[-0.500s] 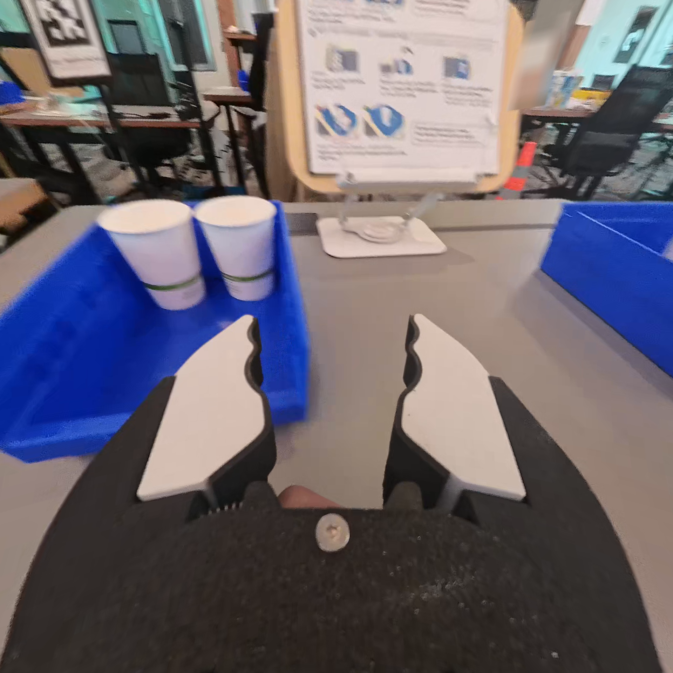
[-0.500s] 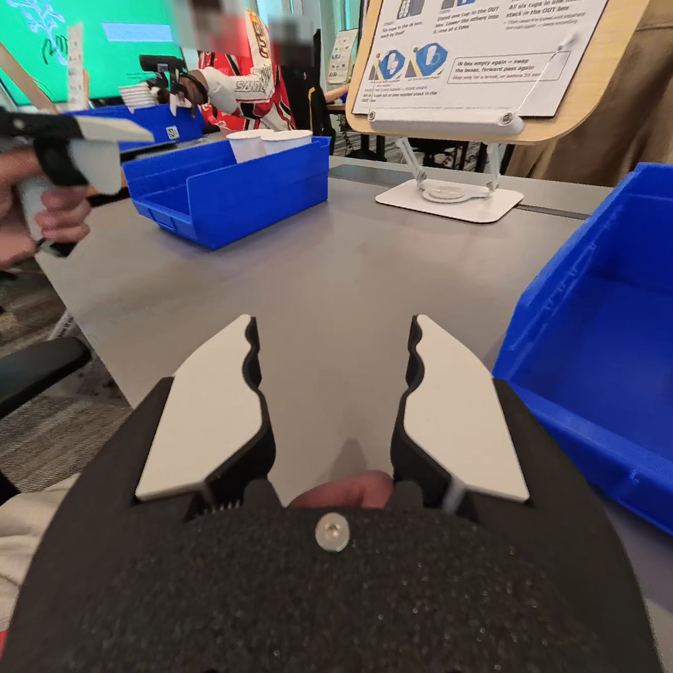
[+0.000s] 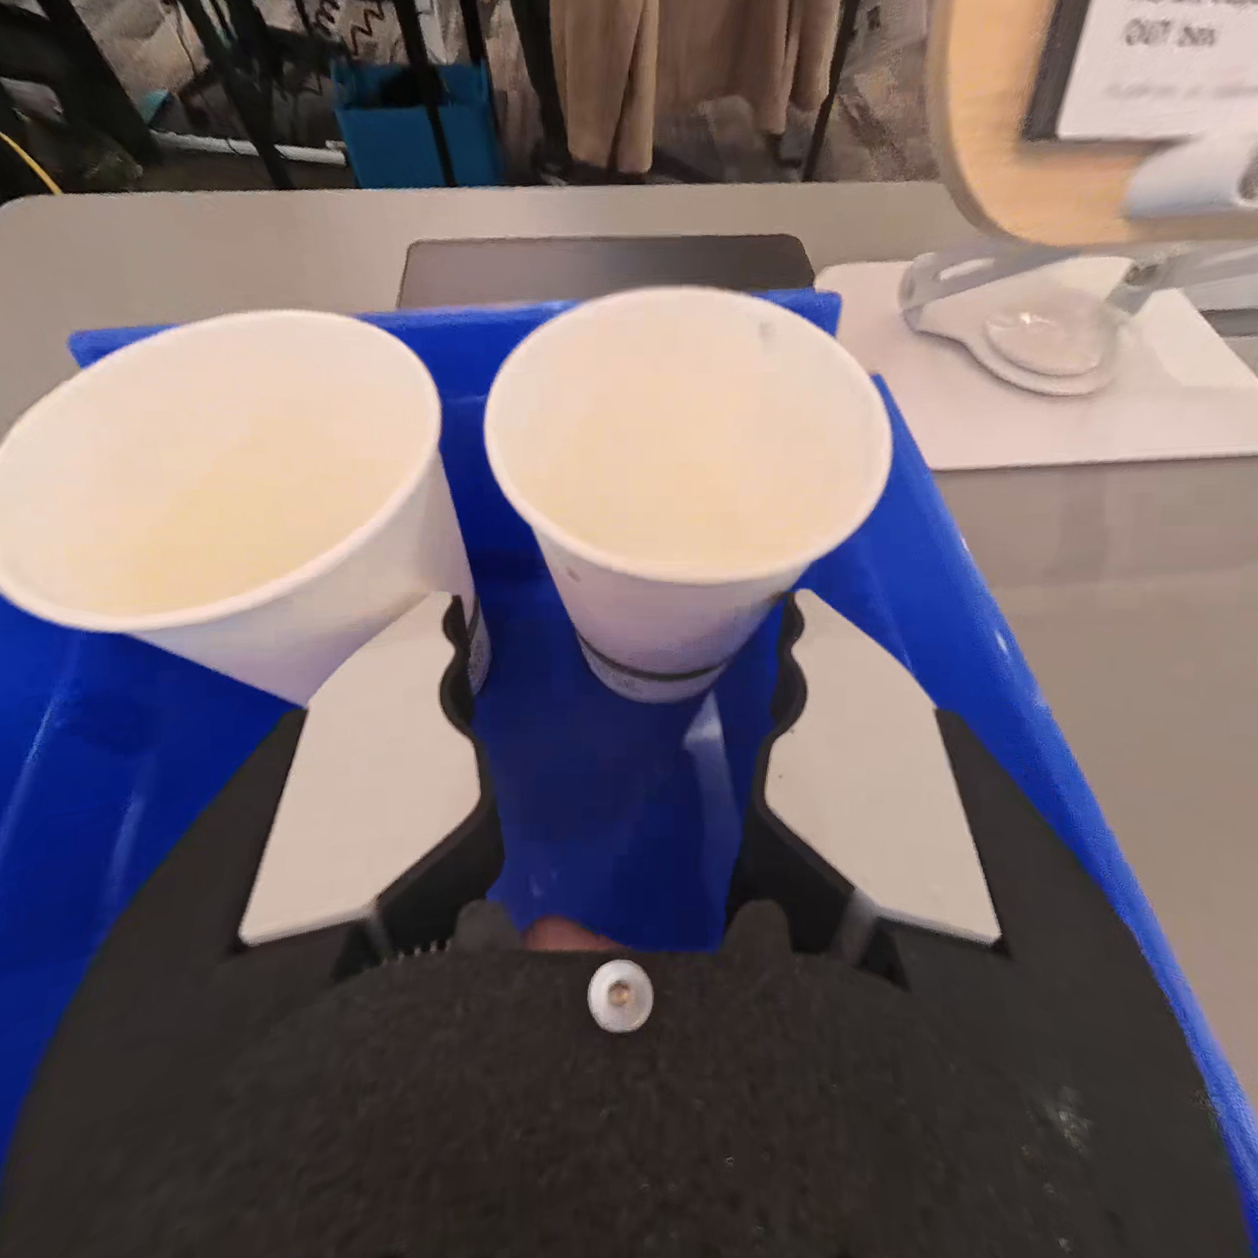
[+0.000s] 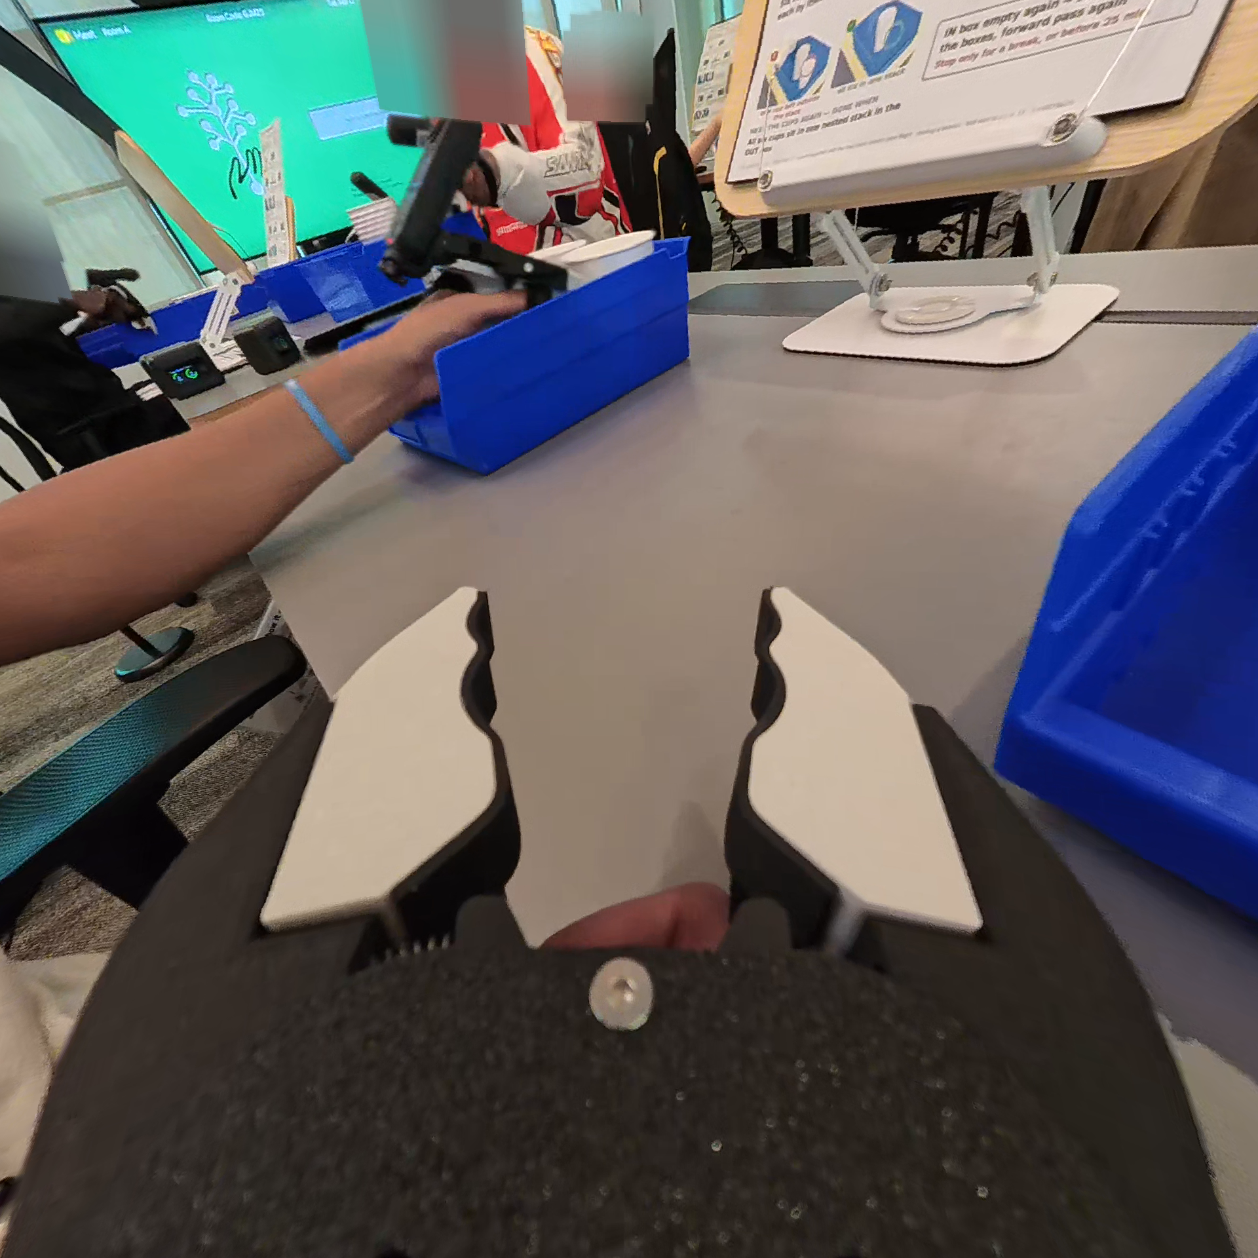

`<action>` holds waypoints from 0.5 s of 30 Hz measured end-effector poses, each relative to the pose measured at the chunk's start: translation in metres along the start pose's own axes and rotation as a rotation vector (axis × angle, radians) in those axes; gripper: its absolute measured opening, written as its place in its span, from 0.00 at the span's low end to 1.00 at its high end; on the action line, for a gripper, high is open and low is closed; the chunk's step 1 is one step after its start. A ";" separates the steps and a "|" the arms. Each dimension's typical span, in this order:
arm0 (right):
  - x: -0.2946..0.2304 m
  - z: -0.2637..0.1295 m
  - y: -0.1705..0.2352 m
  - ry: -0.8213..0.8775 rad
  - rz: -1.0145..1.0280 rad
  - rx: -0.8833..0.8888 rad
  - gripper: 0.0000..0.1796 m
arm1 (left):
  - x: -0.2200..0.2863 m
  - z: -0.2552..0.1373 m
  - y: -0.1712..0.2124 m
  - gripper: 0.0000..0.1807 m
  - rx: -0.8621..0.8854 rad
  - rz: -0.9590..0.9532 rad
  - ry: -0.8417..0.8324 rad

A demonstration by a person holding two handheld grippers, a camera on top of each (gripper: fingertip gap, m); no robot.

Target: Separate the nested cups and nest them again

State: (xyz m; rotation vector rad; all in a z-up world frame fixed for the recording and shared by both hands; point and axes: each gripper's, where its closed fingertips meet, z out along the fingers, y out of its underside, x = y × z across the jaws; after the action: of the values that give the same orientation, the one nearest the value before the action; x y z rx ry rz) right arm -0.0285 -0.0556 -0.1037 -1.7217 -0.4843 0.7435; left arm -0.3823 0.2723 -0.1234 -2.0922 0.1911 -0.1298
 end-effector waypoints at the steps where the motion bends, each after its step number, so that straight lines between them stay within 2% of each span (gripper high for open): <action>1: -0.001 0.000 0.001 -0.008 0.004 -0.003 0.41 | -0.002 0.006 -0.004 0.48 0.019 -0.009 -0.010; 5: -0.005 0.004 0.006 -0.036 0.022 -0.021 0.40 | 0.003 0.022 -0.013 0.53 0.039 0.007 0.004; 8: -0.008 0.006 0.009 -0.063 0.044 -0.038 0.40 | 0.010 0.034 -0.009 0.44 0.033 0.103 0.001; 10: -0.008 0.005 0.010 -0.063 0.047 -0.040 0.40 | 0.012 0.038 -0.008 0.43 0.018 0.152 -0.018; 15: -0.012 0.004 0.008 -0.073 0.045 -0.041 0.39 | 0.019 0.035 -0.009 0.42 0.000 0.061 0.069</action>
State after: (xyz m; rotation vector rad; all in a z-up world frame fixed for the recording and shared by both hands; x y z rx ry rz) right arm -0.0399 -0.0628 -0.1098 -1.7530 -0.5156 0.8359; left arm -0.3571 0.3025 -0.1332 -2.0807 0.2964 -0.1650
